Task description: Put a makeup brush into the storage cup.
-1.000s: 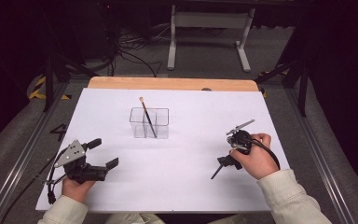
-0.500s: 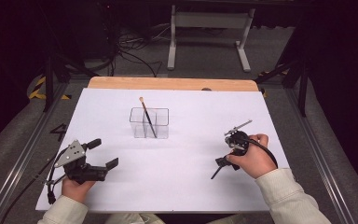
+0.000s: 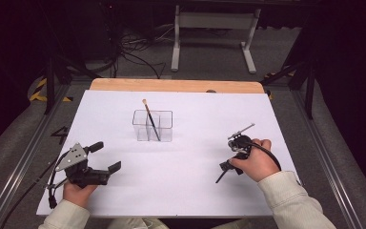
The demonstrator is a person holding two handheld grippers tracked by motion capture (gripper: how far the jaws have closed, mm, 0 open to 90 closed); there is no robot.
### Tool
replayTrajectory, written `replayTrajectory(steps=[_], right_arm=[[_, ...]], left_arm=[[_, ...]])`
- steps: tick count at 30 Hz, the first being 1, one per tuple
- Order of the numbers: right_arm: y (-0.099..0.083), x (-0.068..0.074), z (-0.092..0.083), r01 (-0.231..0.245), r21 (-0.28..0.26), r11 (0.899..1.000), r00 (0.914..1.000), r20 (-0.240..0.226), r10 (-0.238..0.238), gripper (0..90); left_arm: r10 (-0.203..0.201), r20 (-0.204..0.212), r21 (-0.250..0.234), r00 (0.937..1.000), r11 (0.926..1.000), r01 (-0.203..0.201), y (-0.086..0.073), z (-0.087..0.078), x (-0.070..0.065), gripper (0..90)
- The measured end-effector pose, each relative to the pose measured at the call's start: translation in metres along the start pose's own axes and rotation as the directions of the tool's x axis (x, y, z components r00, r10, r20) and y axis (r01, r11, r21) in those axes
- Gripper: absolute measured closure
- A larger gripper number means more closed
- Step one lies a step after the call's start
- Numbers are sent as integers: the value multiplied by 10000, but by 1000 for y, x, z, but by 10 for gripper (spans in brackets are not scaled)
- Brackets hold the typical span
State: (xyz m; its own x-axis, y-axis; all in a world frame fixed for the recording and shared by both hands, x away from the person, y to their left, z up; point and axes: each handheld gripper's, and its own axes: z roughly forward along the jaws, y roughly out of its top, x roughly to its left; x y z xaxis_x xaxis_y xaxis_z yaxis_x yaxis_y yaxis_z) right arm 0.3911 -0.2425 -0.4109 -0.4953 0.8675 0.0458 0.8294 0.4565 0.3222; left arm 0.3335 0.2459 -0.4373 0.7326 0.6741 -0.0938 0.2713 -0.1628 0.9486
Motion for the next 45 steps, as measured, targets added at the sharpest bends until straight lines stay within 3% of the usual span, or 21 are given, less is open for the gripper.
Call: replayTrajectory(steps=[8, 21, 45], right_arm=[[1, 0, 5, 151, 242, 9996, 9999, 38, -152, 85], [2, 1, 11, -62, 474, 9989, 10000, -32, 64, 132], [5, 0, 19, -192, 940, 9954, 9994, 305, 164, 151]], left_arm=[[4, -6, 1, 10000, 10000, -4, 0, 0, 0, 4], [26, -21, 1, 10000, 10000, -26, 0, 0, 0, 4], [16, -24, -17, 10000, 10000, -17, 0, 1, 0, 4]])
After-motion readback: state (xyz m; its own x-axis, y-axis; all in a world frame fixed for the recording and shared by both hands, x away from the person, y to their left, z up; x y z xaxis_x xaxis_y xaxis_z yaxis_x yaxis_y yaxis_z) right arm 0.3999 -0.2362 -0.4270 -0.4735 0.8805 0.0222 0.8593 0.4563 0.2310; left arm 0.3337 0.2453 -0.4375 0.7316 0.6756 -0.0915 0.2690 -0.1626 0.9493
